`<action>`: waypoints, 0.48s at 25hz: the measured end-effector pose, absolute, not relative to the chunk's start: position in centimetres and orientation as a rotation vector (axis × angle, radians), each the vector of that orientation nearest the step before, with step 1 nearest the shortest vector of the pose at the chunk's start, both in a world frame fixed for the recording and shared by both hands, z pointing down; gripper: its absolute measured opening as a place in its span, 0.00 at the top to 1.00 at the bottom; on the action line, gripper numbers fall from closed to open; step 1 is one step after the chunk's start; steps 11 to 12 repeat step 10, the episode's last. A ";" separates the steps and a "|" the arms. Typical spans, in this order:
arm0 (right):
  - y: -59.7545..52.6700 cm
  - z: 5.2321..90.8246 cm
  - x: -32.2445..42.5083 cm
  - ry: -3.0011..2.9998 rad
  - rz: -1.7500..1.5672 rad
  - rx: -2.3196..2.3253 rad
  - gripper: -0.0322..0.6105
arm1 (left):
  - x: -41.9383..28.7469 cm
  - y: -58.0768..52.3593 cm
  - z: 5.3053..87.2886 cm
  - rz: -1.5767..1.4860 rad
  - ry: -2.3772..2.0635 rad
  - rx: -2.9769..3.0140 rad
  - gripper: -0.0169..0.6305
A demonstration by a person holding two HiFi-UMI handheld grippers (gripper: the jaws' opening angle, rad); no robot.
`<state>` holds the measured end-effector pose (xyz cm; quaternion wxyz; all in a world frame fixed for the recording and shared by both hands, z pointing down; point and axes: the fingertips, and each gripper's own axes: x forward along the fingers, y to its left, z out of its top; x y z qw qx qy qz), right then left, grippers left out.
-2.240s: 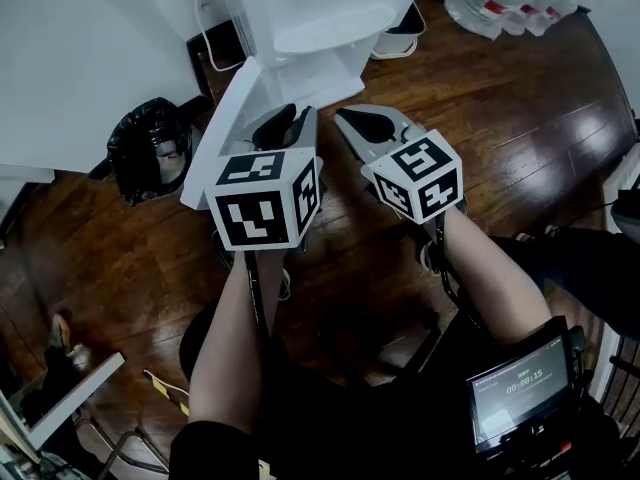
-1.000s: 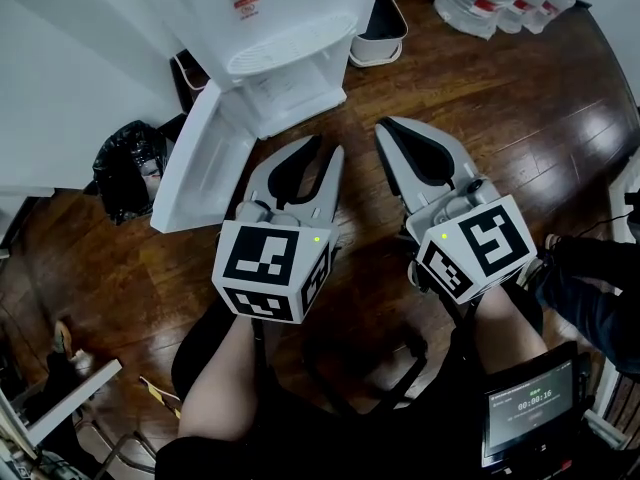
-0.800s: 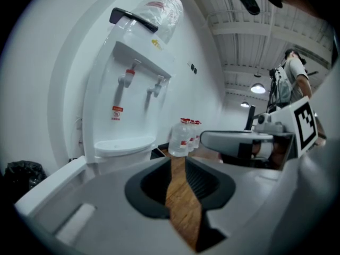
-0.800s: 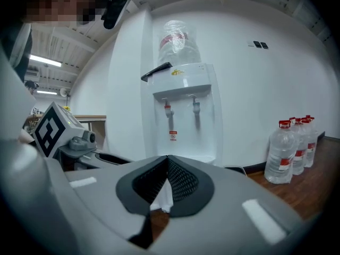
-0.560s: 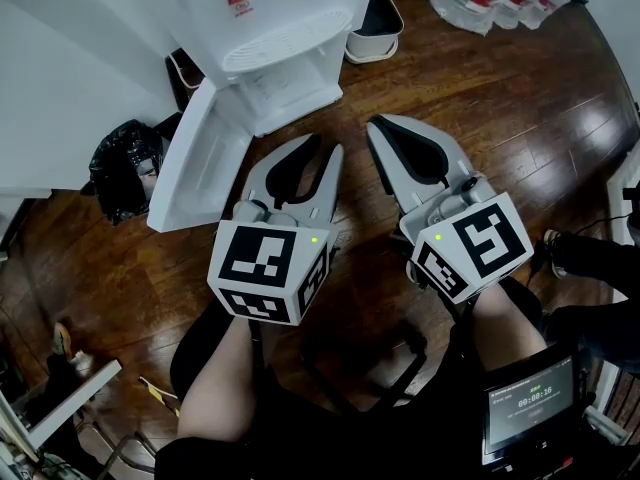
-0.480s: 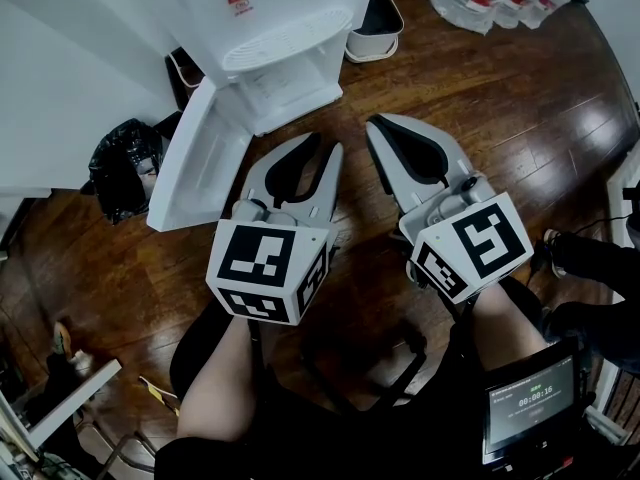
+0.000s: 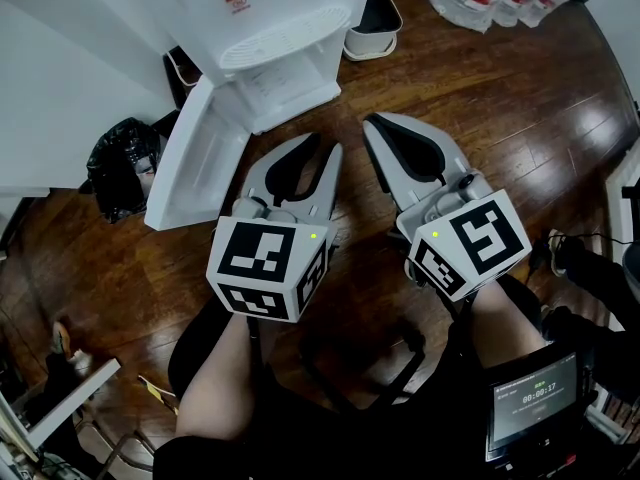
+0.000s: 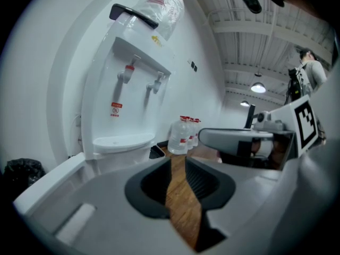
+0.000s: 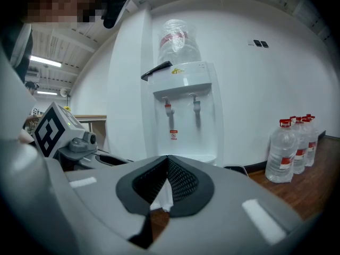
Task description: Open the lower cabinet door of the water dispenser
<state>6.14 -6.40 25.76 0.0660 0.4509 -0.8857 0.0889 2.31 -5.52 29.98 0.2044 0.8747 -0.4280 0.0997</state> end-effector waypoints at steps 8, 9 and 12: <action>-6.5 25.7 6.3 -2.673 0.278 1.359 0.94 | 2.4 -5.6 30.2 0.283 -1.197 2.429 0.81; -6.5 25.7 6.3 -2.673 0.278 1.358 0.94 | 2.5 -5.6 30.2 0.285 -1.196 2.428 0.81; -6.5 25.7 6.3 -2.673 0.279 1.356 0.94 | 2.5 -5.6 30.3 0.286 -1.196 2.428 0.81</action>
